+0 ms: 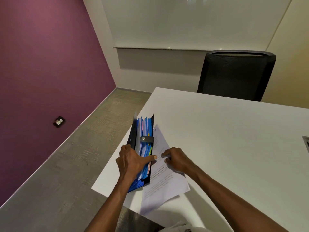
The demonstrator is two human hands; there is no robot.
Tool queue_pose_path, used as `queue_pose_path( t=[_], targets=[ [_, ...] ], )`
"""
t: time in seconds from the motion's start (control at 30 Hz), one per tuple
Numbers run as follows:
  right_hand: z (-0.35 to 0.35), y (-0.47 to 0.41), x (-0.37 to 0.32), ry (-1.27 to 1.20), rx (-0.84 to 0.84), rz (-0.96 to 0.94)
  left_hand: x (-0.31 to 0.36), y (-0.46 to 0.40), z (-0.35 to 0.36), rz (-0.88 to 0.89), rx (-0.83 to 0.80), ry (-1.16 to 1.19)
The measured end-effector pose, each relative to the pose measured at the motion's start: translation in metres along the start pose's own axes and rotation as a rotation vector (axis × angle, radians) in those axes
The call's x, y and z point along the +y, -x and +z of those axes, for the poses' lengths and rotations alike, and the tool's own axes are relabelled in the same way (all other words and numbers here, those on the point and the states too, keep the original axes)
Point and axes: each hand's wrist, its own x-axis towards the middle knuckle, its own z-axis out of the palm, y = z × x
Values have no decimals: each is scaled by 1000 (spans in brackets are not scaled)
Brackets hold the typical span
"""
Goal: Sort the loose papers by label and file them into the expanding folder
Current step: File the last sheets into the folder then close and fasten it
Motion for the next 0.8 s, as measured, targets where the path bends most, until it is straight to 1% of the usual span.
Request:
queue_pose_path(
  t=[0.07,0.13,0.27,0.4,0.5,0.8],
  targets=[
    [7,-3,-5,-14,-37,29,-4,1,-1,7,2,44],
    [14,-5,-10,-93,-57,60,-8,1,-3,17,-4,70],
    [24,-10,-11,-240,12,116,-12,2,-9,-5,-43,137],
    [29,-13,-18,-339,45,108,-19,2,-16,-12,-54,149],
    [31,-14,-31,-315,40,110,-24,4,-18,-1,-55,148],
    [42,-20,-39,-245,53,2,-35,2,-24,11,-114,212]
  ],
)
